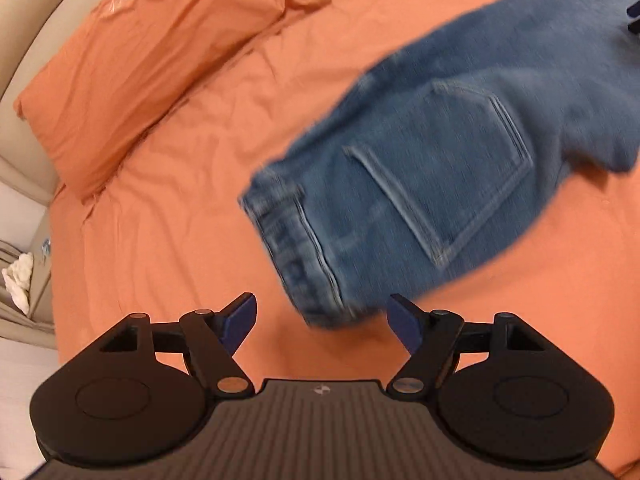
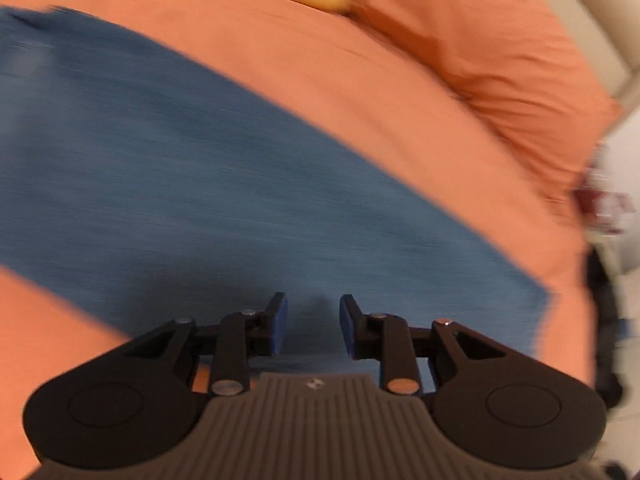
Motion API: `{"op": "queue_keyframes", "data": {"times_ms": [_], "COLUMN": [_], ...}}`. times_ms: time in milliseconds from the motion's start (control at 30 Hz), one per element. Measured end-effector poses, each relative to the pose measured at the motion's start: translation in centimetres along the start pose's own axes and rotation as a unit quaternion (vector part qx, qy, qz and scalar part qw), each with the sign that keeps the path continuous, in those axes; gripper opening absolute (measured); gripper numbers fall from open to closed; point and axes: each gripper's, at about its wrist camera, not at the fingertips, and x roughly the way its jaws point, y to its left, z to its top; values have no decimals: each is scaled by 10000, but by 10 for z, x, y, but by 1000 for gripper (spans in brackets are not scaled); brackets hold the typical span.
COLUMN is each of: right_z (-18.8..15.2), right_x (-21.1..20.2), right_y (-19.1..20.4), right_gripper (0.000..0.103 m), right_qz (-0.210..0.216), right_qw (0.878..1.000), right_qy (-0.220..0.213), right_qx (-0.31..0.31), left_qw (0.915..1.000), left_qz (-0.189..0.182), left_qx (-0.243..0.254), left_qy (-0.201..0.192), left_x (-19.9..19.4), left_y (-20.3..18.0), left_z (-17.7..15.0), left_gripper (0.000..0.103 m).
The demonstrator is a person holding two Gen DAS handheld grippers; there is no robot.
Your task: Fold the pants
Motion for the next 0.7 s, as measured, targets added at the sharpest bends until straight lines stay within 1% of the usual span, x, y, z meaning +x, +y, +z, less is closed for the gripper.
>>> {"op": "queue_keyframes", "data": {"times_ms": [67,133,233,300,367,433,467,533,600,700], "right_z": [-3,-7,-15,-19,-19,-15,-13,-5,8,21], "right_x": [-10,-18,-25,-25,-22,-18,-17,-12,-7,-3], "right_y": [35,68,108,129,149,166,172,185,192,198], "right_gripper": [26,26,26,26,26,27,29,36,37,39], "right_qz": [482,889,1429,1698,1779,1681,1625,1587,1594,1509], "right_qw": [9988,9958,9893,9846,9825,9832,9835,9837,9832,9851], "right_qy": [-72,-97,-146,-248,-412,-620,-722,-789,-821,-760], "right_qx": [84,173,264,326,372,361,336,309,336,314], "left_qw": [10000,9996,9972,9931,9869,9819,9782,9714,9667,9578], "left_qz": [45,116,383,613,842,925,970,1058,1133,1376], "left_qx": [66,257,627,935,1250,1490,1670,1992,2178,2408], "left_qy": [-23,-15,-165,-344,-571,-721,-765,-741,-723,-748], "left_x": [4,8,11,14,15,19,22,32,44,63], "left_y": [-9,-19,-36,-47,-58,-66,-72,-81,-86,-89], "left_z": [-15,-28,-41,-46,-50,-52,-53,-55,-54,-51], "left_gripper": [87,87,87,87,87,90,91,91,91,98]}}
